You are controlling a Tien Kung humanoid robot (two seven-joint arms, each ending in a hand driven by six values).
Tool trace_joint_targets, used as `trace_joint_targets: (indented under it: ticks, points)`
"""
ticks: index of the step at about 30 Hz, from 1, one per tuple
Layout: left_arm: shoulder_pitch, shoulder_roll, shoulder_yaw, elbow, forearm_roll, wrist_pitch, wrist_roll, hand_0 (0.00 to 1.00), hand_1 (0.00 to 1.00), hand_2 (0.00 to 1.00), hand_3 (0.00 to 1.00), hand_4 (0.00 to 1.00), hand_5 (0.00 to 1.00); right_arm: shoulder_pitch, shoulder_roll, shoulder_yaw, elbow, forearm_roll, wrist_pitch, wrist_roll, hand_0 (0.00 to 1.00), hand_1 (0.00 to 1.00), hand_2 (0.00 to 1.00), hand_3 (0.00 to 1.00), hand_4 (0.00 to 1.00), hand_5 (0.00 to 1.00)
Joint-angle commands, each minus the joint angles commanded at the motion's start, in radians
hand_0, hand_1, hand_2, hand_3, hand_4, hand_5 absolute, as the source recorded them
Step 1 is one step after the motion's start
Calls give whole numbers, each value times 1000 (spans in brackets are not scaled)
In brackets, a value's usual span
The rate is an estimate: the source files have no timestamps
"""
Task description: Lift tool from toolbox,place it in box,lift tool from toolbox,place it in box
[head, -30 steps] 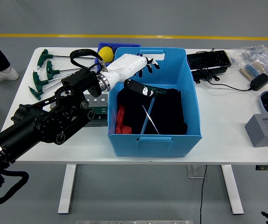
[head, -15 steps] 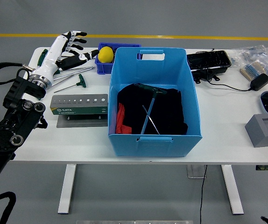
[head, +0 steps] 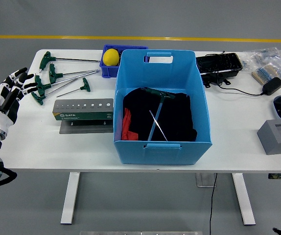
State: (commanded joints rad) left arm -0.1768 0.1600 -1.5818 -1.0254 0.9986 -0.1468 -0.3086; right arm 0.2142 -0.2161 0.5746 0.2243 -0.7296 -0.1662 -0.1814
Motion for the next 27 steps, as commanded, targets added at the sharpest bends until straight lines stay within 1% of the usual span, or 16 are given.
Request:
trace_joint_targets:
  ticks: [1,4,5,9,10,11,16,20,27]
  points:
    - [19,-15,-18,-8,3,-10,-2,715,732,823,804,998,699,-1,1,1,0,-2,0,0,617,596,664,537,771,651]
    - [50,-48,-53,-24,13,-32,-4,715,732,823,804,998,699,0,2,2,0,-7,1,-1,617,596,664,537,771,651]
    - [58,-59,-67,-29,20,-41,-4,789,813,879,815,998,801,1,2,3,0,-9,2,-1,617,595,665,537,771,652]
    - [66,-81,-100,-40,39,-58,1,789,813,879,815,998,801,1,1,4,0,-12,3,-2,617,595,665,537,771,652]
    - [65,-83,-104,-41,42,-58,1,789,813,879,815,998,801,2,1,3,0,-11,3,-1,617,595,665,537,771,652]
    - [62,-83,-105,-40,42,-57,1,809,830,888,814,998,824,2,1,2,0,-9,3,-1,618,596,664,537,770,651]
    - [39,-74,-95,-27,45,-62,3,809,830,888,814,998,824,6,-1,-4,0,1,2,1,618,596,664,537,770,651]
    - [24,-72,-91,-25,49,-65,3,814,836,892,817,998,824,8,-3,-8,1,8,1,2,616,596,664,537,771,652]
    - [14,-70,-79,-24,58,-83,10,810,836,894,814,998,826,12,-5,-12,1,12,1,5,616,596,664,537,771,652]
